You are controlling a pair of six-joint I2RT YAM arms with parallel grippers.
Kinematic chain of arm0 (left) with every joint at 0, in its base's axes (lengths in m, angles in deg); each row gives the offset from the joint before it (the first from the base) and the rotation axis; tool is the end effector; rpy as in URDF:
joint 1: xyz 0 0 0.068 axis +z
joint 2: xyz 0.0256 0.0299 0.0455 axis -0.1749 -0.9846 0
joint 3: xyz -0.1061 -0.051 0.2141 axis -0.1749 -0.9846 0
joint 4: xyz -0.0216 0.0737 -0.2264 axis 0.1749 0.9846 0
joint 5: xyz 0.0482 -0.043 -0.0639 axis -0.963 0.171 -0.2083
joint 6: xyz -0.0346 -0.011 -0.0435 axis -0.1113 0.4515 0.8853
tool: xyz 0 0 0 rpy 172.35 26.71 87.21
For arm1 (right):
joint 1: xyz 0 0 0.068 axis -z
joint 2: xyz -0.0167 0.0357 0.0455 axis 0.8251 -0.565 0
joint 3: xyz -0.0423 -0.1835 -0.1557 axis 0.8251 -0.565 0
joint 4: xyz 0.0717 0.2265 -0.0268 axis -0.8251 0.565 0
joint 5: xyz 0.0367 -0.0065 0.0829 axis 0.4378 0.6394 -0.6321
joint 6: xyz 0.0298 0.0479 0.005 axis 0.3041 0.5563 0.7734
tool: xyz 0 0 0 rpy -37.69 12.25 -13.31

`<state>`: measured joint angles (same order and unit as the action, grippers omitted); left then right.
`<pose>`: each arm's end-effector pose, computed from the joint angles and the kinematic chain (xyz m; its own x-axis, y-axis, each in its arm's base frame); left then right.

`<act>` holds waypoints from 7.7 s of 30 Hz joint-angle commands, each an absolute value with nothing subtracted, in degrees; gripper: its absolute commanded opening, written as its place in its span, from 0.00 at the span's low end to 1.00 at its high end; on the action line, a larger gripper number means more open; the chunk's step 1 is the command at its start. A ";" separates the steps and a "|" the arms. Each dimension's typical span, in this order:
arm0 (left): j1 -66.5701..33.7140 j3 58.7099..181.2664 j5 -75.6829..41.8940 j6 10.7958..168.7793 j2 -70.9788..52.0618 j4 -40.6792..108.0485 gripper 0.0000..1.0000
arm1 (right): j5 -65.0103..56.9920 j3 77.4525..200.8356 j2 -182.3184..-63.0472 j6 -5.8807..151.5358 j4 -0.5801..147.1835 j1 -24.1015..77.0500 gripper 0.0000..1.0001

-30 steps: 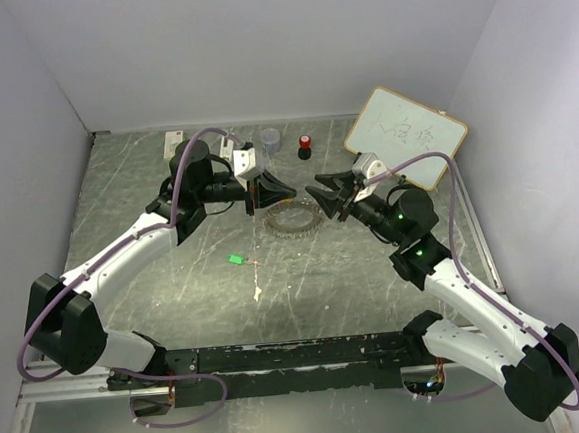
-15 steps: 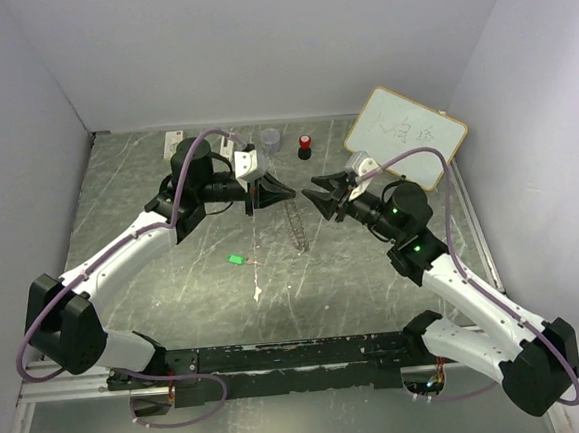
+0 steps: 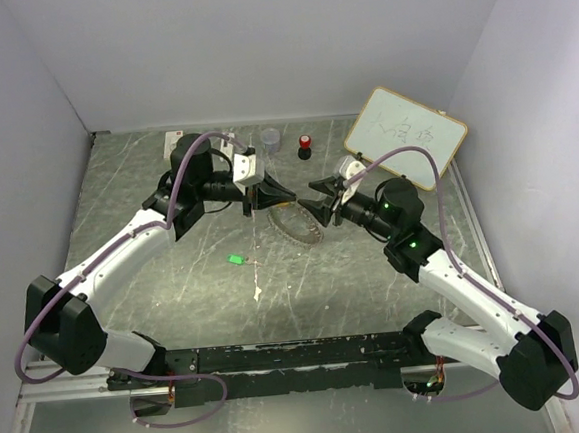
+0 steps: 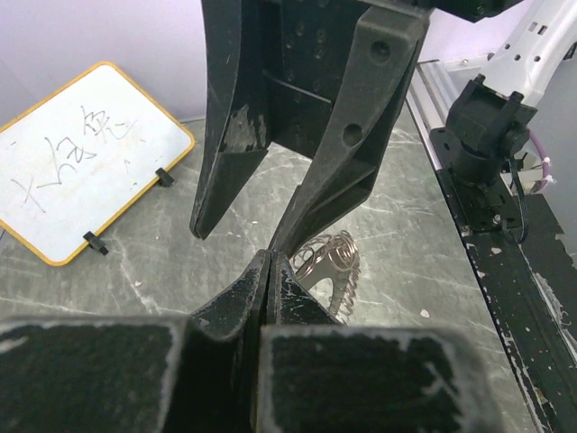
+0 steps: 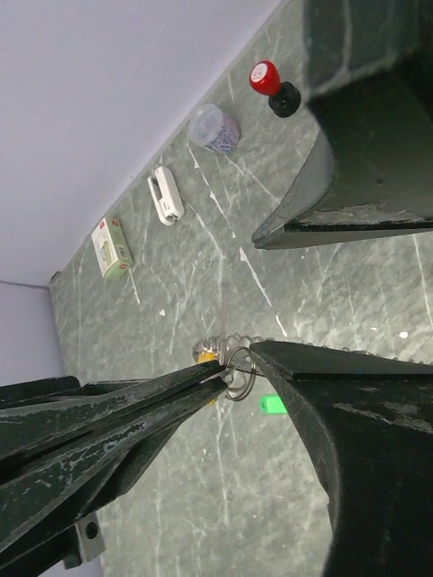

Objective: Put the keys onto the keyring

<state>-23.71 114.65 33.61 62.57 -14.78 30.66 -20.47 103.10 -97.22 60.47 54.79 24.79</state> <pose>0.2342 -0.1975 0.3356 0.1451 0.0712 -0.9869 0.9882 -0.0603 0.1409 0.1863 0.1299 0.3072 0.1071 -0.0387 -0.9935 -0.8116 0.5738 -0.1098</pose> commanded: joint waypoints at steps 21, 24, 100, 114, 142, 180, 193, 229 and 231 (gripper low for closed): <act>-23.33 117.77 38.19 58.34 -13.37 32.96 0.07 | -26.26 103.95 -97.25 58.02 54.43 25.27 0.45; -23.26 117.98 38.30 58.09 -13.60 33.24 0.07 | -27.31 104.03 -97.18 57.80 54.51 25.28 0.45; -22.97 115.58 35.84 53.64 -12.82 33.51 0.07 | -25.82 103.50 -93.24 60.12 51.07 25.28 0.00; -22.98 116.05 35.52 54.16 -13.47 32.74 0.07 | -27.87 104.19 -94.30 60.84 50.42 25.32 0.00; -22.93 115.57 34.01 55.95 -13.76 31.77 0.29 | -25.95 105.28 -94.44 60.15 51.55 25.37 0.00; -22.96 78.40 -6.80 86.00 5.37 -5.96 0.37 | -15.00 103.98 -99.95 65.88 47.67 25.45 0.00; -22.17 74.17 -24.35 87.70 16.01 0.98 0.39 | -27.12 110.67 -128.09 75.58 24.41 25.46 0.00; -21.39 80.13 -18.61 91.95 6.67 5.90 0.38 | -12.71 105.73 -121.04 79.41 60.10 34.71 0.43; -21.39 80.65 -18.48 92.56 5.56 6.48 0.38 | -13.14 106.73 -123.54 79.36 60.93 34.07 0.41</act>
<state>-21.85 77.53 -20.31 90.96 6.88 3.21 -11.81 104.11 -119.75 80.14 53.64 34.96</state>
